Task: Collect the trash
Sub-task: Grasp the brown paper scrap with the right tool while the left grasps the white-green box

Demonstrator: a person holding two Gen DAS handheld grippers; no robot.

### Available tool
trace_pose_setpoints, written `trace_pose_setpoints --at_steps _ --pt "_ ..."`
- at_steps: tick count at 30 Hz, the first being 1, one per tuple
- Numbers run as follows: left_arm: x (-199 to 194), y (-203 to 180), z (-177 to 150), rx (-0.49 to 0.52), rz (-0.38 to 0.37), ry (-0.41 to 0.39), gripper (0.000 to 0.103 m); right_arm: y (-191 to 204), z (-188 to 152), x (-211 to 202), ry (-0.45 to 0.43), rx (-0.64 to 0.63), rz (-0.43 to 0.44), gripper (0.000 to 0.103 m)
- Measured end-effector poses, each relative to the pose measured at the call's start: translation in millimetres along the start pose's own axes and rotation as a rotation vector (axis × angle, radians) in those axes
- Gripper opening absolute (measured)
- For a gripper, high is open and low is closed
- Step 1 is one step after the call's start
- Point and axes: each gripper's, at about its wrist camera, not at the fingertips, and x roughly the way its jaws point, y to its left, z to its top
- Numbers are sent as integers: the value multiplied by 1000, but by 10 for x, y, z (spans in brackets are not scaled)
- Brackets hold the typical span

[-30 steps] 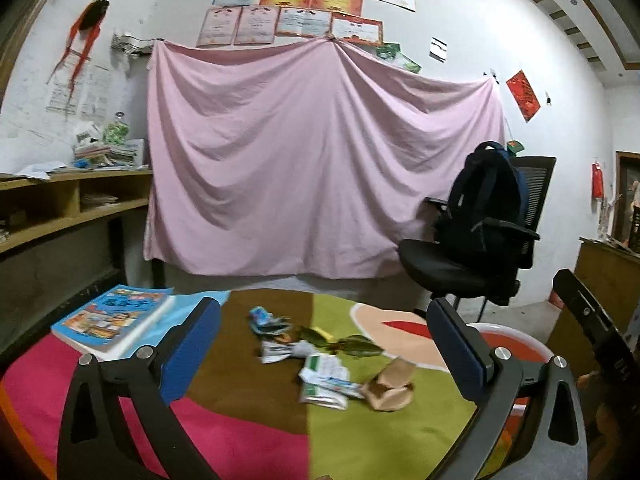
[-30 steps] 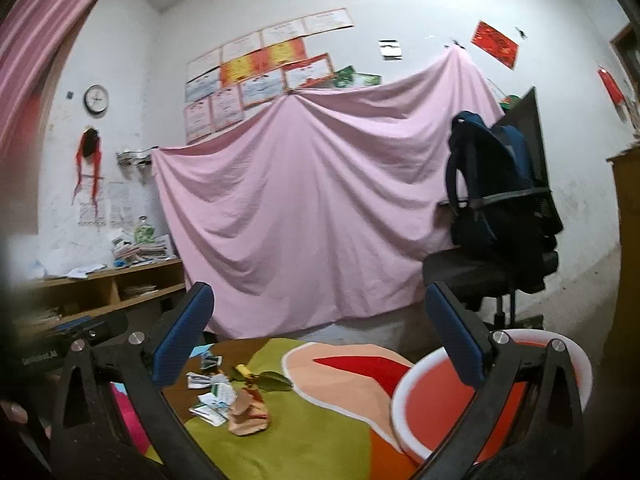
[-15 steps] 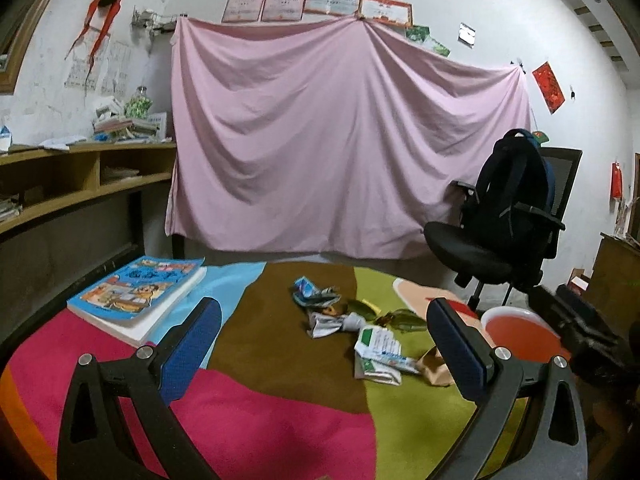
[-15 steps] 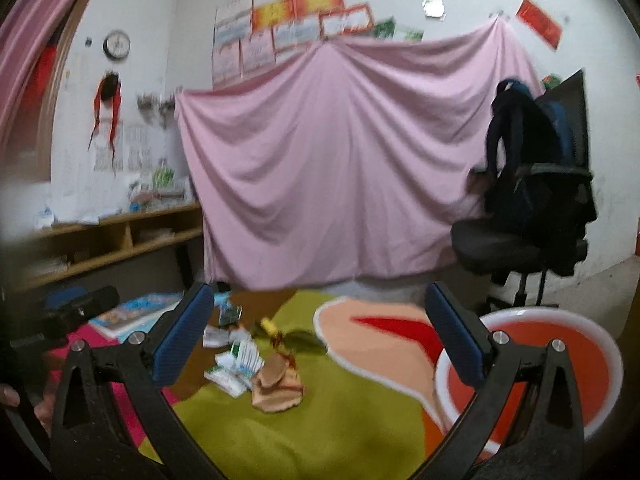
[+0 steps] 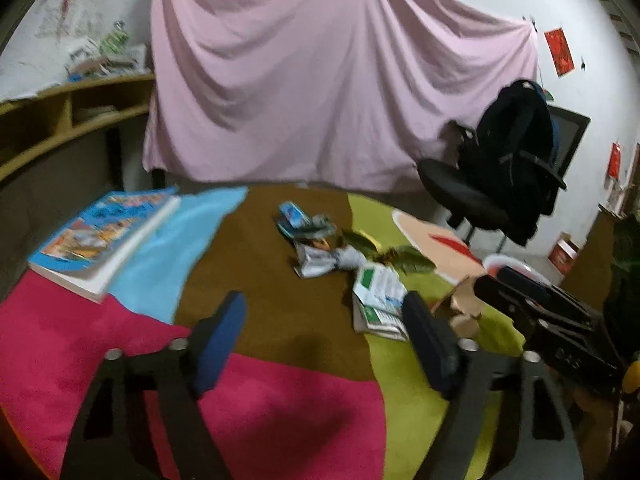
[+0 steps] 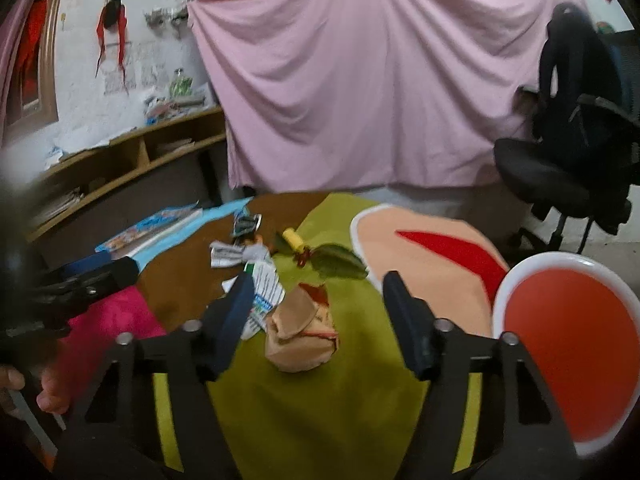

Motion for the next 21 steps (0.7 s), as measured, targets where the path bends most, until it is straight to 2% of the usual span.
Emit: trace_pose_setpoints --at_steps 1,5,7,9,15,18,21 --pt "37 -5 2 1 -14 20 65 -7 -3 18 11 2 8 76" --pt "164 -51 0 7 -73 93 46 -21 -16 93 56 13 40 65" --pt "226 -71 0 -3 -101 126 40 -9 -15 120 71 13 52 49" --pt "286 -89 4 -22 -131 157 36 4 -16 129 80 9 62 38" --pt "445 -149 47 -87 -181 232 25 39 -13 115 79 -4 54 34" --pt "520 -190 62 -85 -153 268 14 21 -12 100 74 5 49 33" --pt "560 -209 57 -91 -153 280 10 1 -9 93 71 13 50 33"
